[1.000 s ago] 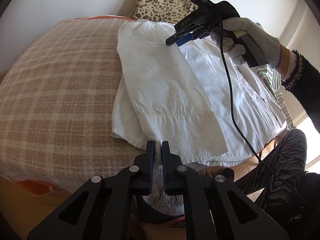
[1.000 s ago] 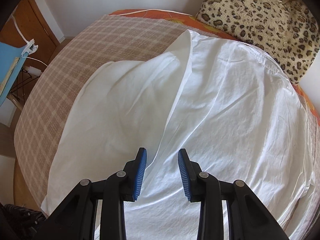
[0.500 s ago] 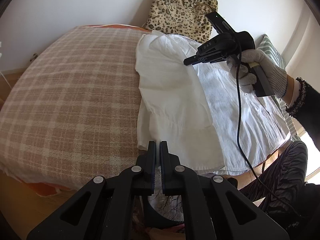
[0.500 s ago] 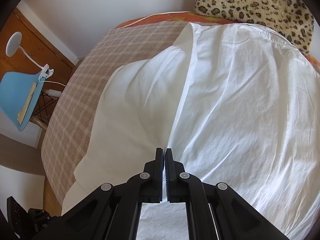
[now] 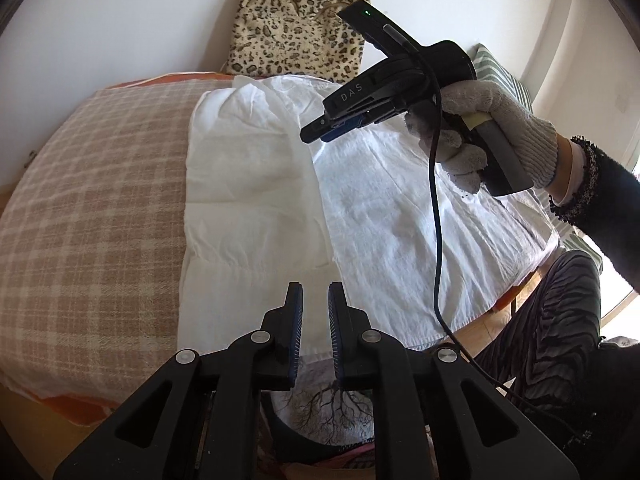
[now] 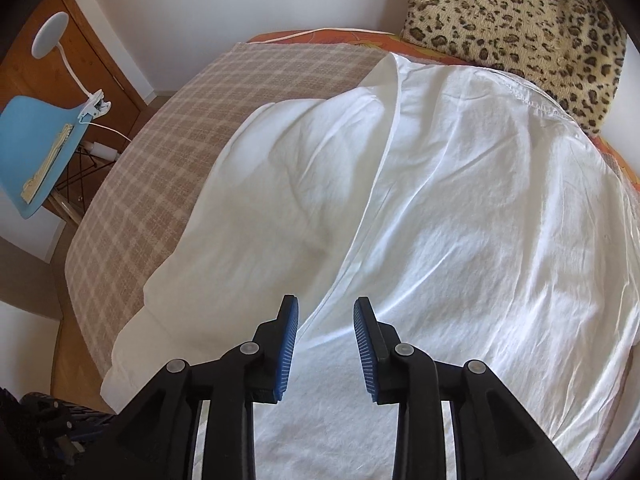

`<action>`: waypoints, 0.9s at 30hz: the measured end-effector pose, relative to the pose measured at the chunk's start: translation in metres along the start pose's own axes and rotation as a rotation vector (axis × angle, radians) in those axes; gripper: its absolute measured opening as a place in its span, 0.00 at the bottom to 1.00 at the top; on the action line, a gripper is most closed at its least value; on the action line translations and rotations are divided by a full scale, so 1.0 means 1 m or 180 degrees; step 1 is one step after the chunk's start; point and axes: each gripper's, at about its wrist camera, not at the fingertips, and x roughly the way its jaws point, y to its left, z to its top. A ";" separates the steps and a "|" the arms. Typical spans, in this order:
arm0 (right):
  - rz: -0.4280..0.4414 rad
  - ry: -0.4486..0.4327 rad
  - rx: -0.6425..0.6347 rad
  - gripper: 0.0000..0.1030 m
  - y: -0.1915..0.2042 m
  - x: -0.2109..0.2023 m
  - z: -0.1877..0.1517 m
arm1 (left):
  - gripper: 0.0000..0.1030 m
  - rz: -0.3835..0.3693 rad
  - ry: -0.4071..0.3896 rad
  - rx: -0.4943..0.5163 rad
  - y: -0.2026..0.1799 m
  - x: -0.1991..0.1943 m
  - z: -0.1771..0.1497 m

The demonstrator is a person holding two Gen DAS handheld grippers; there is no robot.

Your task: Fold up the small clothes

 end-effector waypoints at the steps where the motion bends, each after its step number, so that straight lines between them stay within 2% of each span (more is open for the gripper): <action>1: 0.0070 0.0027 -0.0009 0.29 0.004 -0.002 -0.005 | 0.11 -0.0020 0.0057 0.0045 -0.006 0.006 -0.002; 4: 0.0297 0.0140 -0.0030 0.29 0.017 -0.001 -0.020 | 0.11 -0.0179 0.0218 0.0139 -0.018 0.024 -0.008; 6: 0.0329 0.0165 -0.0071 0.29 0.024 0.002 -0.028 | 0.11 -0.0193 0.0333 0.0241 -0.029 0.035 -0.014; 10: -0.0096 0.0159 -0.0239 0.27 0.025 0.012 -0.037 | 0.11 -0.0240 0.0396 0.0438 -0.046 0.040 -0.017; 15: -0.0166 0.0100 -0.0111 0.26 0.001 0.005 -0.048 | 0.11 -0.0233 0.0301 0.0447 -0.046 0.027 -0.011; 20: 0.0029 -0.0181 0.0181 0.27 -0.030 -0.027 -0.064 | 0.12 -0.0199 0.0087 0.0435 -0.049 0.011 0.001; 23: 0.0091 -0.0362 0.0324 0.28 -0.044 -0.045 -0.072 | 0.18 -0.0104 -0.0028 0.0426 -0.049 0.007 0.008; 25: 0.0111 -0.0473 0.0387 0.31 -0.053 -0.056 -0.075 | 0.30 0.0008 -0.0118 0.0408 -0.045 0.003 0.011; 26: 0.0122 -0.0532 0.0412 0.31 -0.056 -0.062 -0.076 | 0.42 0.0063 -0.0164 0.0369 -0.042 0.001 0.013; 27: 0.0153 -0.0575 0.0432 0.31 -0.058 -0.066 -0.074 | 0.49 0.0103 -0.0215 0.0313 -0.034 -0.001 0.014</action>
